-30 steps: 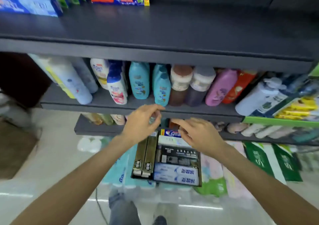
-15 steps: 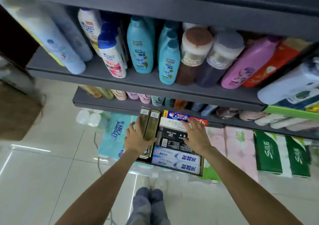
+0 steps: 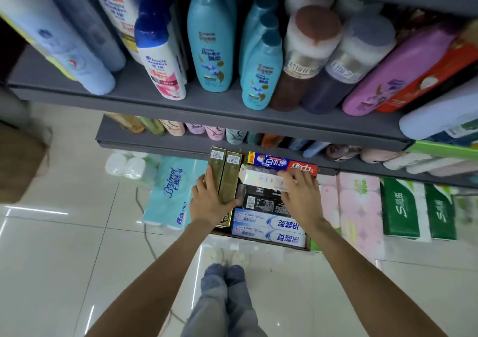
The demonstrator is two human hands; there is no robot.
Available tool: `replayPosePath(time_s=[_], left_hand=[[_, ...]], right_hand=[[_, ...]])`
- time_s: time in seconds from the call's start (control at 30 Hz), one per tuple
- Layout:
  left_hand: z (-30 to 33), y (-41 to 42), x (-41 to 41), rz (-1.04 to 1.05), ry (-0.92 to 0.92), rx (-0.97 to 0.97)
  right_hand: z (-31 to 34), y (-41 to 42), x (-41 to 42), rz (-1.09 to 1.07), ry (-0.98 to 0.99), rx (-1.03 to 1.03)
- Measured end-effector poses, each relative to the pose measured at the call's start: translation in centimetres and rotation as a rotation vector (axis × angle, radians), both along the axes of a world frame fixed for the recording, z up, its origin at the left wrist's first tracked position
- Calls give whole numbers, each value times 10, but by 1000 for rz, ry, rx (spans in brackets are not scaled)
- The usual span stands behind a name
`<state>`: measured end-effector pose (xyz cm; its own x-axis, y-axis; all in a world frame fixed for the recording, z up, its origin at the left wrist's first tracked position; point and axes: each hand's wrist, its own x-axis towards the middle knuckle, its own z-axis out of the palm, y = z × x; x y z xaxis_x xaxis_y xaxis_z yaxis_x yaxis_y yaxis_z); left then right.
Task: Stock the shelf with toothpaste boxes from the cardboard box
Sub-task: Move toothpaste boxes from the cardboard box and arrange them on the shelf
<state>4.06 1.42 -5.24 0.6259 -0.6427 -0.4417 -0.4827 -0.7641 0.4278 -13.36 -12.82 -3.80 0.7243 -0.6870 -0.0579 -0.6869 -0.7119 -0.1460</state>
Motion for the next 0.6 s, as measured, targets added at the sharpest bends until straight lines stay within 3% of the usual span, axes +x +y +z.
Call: replayPosePath(time_s=[0.07, 0.13, 0.23, 0.47, 0.53, 0.6], left_hand=[[2, 0, 0, 2, 2, -32], [10, -1, 1, 103, 75, -253], [37, -3, 3, 268, 391, -589], [90, -14, 12, -19, 918, -114], [95, -8, 12, -44, 990, -133], [99, -3, 9, -13, 995, -215]], right_hand=[[9, 11, -8, 10, -89, -52], [18, 20, -15, 21, -157, -125], [25, 32, -24, 47, -212, -236], [49, 56, -17, 122, -336, -330], [62, 60, -14, -18, -329, -248], [76, 67, -11, -283, -434, -30]])
